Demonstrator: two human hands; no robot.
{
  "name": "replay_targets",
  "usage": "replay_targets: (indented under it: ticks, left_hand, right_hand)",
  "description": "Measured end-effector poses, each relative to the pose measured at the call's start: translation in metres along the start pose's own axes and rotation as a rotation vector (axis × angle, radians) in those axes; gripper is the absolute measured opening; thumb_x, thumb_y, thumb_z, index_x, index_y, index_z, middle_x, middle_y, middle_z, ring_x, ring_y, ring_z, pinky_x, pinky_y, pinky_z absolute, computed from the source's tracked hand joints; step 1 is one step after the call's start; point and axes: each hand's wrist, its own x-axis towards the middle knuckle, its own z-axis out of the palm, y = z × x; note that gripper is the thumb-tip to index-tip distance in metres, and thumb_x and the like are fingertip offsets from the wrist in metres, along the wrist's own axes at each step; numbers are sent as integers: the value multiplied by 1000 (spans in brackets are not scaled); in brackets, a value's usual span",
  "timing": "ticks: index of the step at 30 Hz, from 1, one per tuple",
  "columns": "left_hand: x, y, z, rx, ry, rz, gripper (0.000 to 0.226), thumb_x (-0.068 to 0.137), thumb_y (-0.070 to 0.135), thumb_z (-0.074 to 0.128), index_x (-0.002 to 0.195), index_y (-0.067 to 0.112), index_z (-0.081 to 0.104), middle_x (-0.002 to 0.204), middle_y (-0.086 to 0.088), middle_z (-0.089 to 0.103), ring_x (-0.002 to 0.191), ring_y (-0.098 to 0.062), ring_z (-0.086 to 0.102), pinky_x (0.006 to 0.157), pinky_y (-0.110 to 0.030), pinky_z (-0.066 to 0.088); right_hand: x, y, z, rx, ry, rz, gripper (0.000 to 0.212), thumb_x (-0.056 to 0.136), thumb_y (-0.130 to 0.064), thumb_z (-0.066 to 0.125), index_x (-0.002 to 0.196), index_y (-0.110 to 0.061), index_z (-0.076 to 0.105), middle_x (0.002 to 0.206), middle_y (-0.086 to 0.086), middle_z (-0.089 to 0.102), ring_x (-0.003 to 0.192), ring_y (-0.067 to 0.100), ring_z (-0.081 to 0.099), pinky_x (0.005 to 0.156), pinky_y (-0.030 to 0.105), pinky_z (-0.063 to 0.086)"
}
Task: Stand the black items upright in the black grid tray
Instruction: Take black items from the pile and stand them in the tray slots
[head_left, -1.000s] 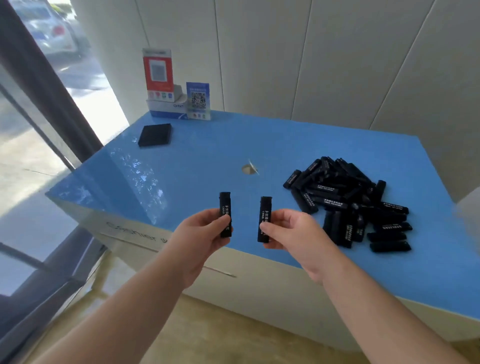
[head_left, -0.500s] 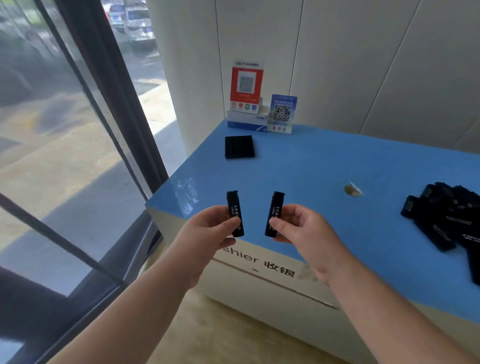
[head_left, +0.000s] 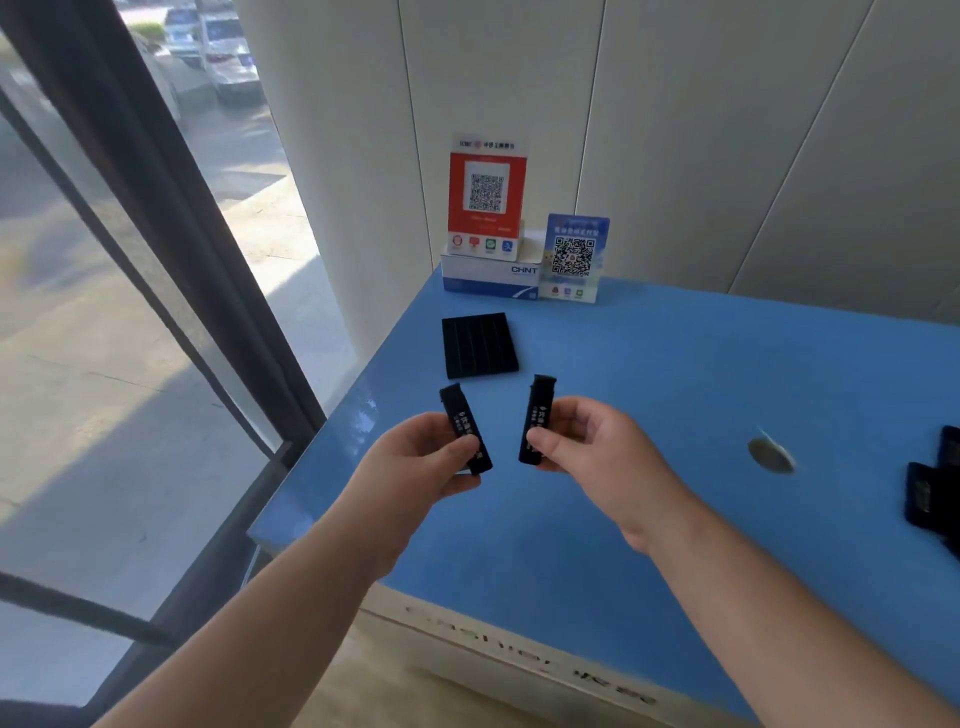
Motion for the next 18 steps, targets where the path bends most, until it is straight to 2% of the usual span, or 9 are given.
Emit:
replay_targets:
  ticks: [7,16,18]
  left_hand:
    - [78,10,-24,72,0,-35,14,94,8,63,106,14,70,99,0,76,93,-17,73,95,-38,54]
    - [197,10,-66,353,17,100,13,90,20,67,99,28,71,91,9,75,86,-15,72,91,-41,56]
    - [224,13,-71,442,35,137,10,91,23,66,99,28,70,89,11,74,84,-11,70,86,-36,56]
  right_hand:
    - [73,-6,14,-25,66,39,10,93,-9,68,101,-14,70,98,4,77,93,19,74,93,39,58]
    - [144,-4,45,-56,182,56,12,92,-8,69,97,-19,70,98,2,76,96,22,72,92,39,58]
    - [155,-2,48,-59,213,62,12,92,-9,69,98,-18,70,99,2,76,98,22,72,93,41,58]
